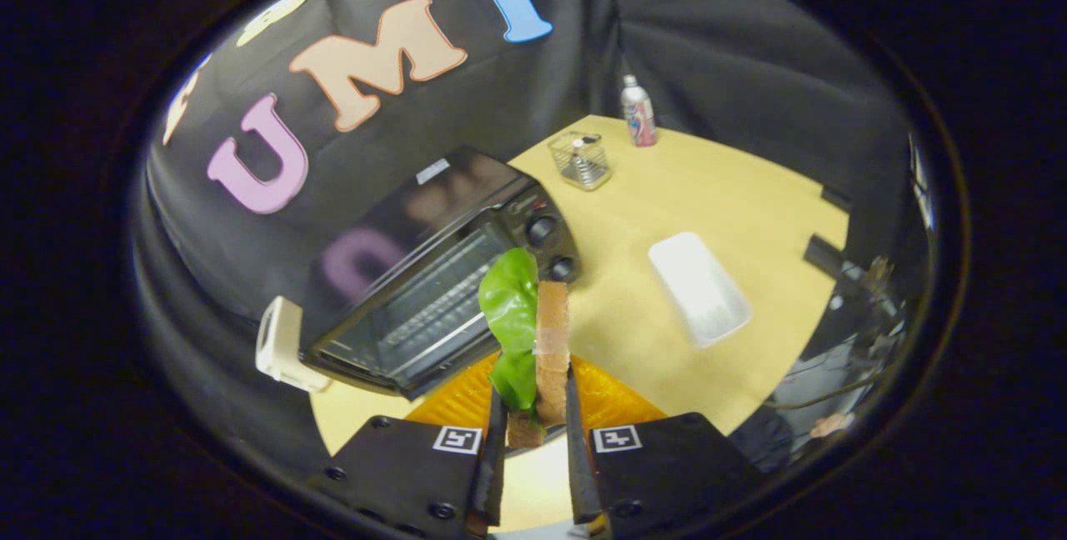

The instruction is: Open the toaster oven, put the food inside, and close the toaster oven door.

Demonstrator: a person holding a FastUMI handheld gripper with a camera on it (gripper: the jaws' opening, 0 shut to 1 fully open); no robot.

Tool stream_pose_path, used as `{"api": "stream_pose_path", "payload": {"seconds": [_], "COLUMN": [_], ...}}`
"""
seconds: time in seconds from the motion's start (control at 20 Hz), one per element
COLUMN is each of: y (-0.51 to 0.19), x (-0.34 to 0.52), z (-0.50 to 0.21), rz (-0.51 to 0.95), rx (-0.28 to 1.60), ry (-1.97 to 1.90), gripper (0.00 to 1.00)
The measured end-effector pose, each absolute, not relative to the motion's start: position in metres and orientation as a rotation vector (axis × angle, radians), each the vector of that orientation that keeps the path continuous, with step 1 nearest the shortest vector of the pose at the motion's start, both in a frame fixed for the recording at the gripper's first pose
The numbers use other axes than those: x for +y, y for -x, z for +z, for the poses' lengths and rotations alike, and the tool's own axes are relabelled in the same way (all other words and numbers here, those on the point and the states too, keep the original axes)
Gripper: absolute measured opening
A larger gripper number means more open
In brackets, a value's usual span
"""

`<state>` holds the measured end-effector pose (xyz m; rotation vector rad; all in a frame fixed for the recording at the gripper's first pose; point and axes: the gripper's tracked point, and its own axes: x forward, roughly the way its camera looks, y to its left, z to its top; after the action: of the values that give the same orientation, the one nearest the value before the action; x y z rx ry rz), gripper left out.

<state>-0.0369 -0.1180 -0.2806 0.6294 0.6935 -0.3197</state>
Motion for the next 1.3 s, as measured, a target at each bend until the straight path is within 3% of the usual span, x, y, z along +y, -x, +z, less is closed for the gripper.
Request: {"api": "stream_pose_path", "payload": {"seconds": [0.25, 1.2, 1.3], "y": [0.002, -0.120, -0.129], "x": [-0.072, -0.078, -0.081], "z": [-0.292, -0.341, -0.348], "rz": [-0.167, -0.035, -0.044], "rx": [0.607, 0.456, 0.445], "ry": [-0.898, -1.085, -1.056], "gripper": [0.34, 0.34, 0.45]}}
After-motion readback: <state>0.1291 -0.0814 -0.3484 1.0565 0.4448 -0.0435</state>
